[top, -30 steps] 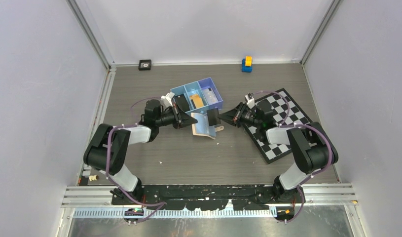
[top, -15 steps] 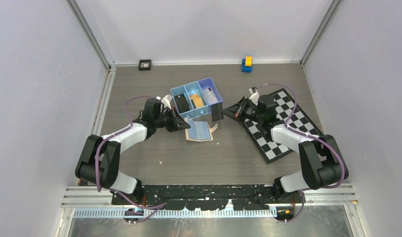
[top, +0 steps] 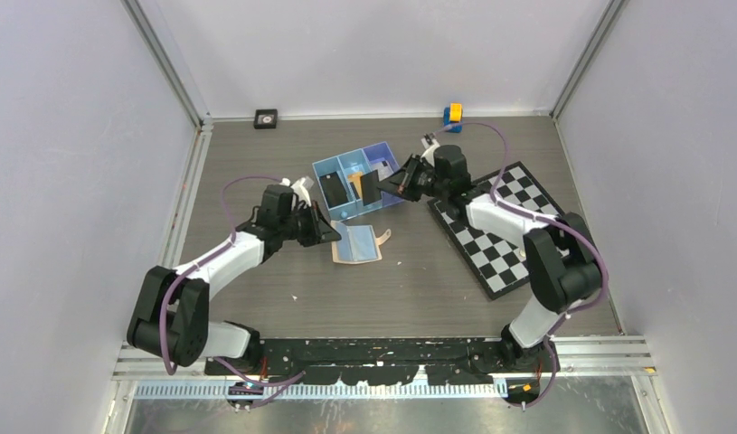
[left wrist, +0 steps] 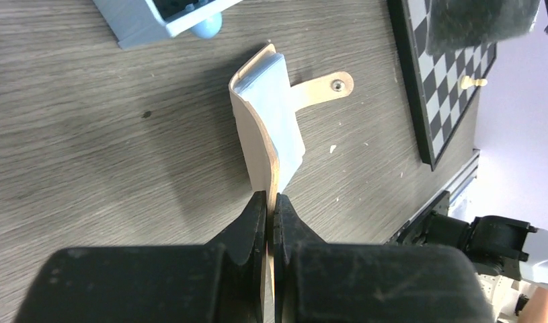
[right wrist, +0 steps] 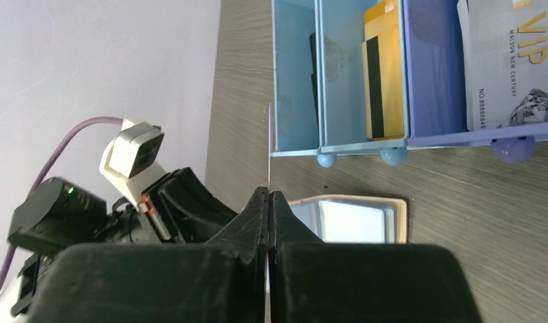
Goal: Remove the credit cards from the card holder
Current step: Place the credit card in the storage box.
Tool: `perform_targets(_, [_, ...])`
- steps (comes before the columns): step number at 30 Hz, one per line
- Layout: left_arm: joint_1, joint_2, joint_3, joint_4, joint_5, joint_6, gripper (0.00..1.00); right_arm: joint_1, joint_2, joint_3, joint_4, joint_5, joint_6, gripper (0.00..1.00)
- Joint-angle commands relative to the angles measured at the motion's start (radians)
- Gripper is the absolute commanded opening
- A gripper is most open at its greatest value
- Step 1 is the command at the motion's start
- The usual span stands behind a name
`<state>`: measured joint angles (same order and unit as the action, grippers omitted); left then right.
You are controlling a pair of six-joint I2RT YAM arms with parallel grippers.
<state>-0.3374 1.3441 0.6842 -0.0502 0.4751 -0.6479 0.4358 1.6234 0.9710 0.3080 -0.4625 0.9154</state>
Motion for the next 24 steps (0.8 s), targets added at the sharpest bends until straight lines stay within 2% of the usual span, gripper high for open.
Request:
perform_targets(1, [-0.013, -0.02, -0.019, -0.023, -0.028, 0.043, 0.0, 0.04, 0.077, 0.147, -0.066, 0.049, -0.042, 0.01])
perform_targets(5, [-0.017, -0.029, -0.03, -0.023, -0.038, 0.05, 0.0, 0.074, 0.162, 0.26, -0.108, 0.067, -0.068, 0.01])
perform_targets(24, [-0.017, -0.03, -0.015, -0.051, -0.068, 0.055, 0.0, 0.134, 0.365, 0.531, -0.301, 0.086, -0.232, 0.01])
